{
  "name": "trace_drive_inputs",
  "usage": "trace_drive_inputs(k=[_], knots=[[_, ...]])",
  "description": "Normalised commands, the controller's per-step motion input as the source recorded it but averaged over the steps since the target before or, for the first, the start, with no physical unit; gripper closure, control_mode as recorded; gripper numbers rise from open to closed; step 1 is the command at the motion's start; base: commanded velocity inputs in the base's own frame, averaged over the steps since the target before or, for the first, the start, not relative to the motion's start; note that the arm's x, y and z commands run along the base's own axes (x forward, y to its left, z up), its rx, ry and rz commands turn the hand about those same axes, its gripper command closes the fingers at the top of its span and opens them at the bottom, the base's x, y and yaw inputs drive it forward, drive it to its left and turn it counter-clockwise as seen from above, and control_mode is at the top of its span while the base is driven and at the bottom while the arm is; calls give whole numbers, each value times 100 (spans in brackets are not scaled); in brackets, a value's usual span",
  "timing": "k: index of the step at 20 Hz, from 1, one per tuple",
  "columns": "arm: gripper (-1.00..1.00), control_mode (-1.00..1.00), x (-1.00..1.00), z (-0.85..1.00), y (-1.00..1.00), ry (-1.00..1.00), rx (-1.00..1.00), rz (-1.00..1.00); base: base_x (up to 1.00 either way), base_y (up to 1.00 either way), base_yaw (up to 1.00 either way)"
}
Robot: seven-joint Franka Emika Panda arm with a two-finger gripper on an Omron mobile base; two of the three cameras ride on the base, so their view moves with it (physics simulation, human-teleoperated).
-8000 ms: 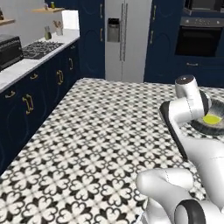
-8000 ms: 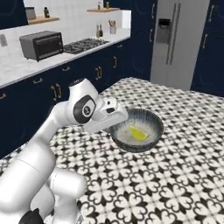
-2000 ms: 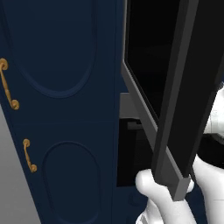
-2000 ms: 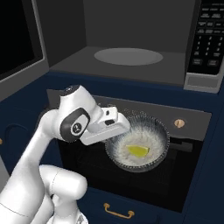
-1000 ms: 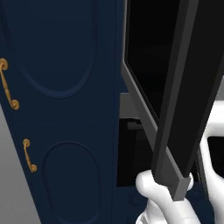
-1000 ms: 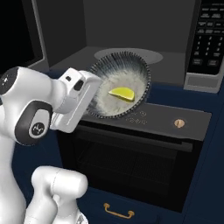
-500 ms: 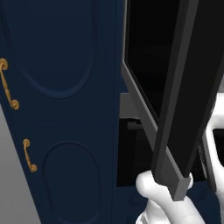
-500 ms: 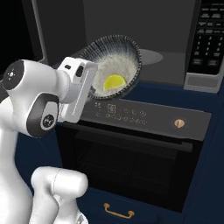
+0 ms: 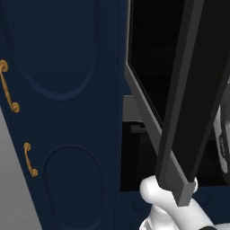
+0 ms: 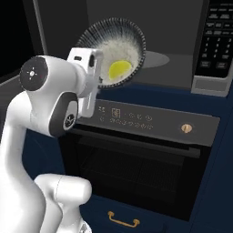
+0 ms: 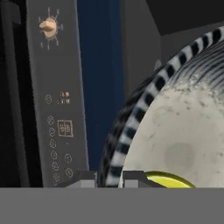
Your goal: Pick the lemon wedge from the sink and place it in the bowl. Then pick the bowl and place it in the microwave. Then close the microwave door and press the start button.
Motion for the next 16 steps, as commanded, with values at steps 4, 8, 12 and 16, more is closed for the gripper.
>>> trace_drive_inputs(k=[4,8,12,16], knots=[[100,-100,51,31,0,6,-2,9,0,0,0],[100,-100,61,10,0,16,0,5,0,0,0],[100,-100,59,5,0,5,0,12,0,0,0],[100,-100,50,1,-1,0,-2,15,0,0,0]])
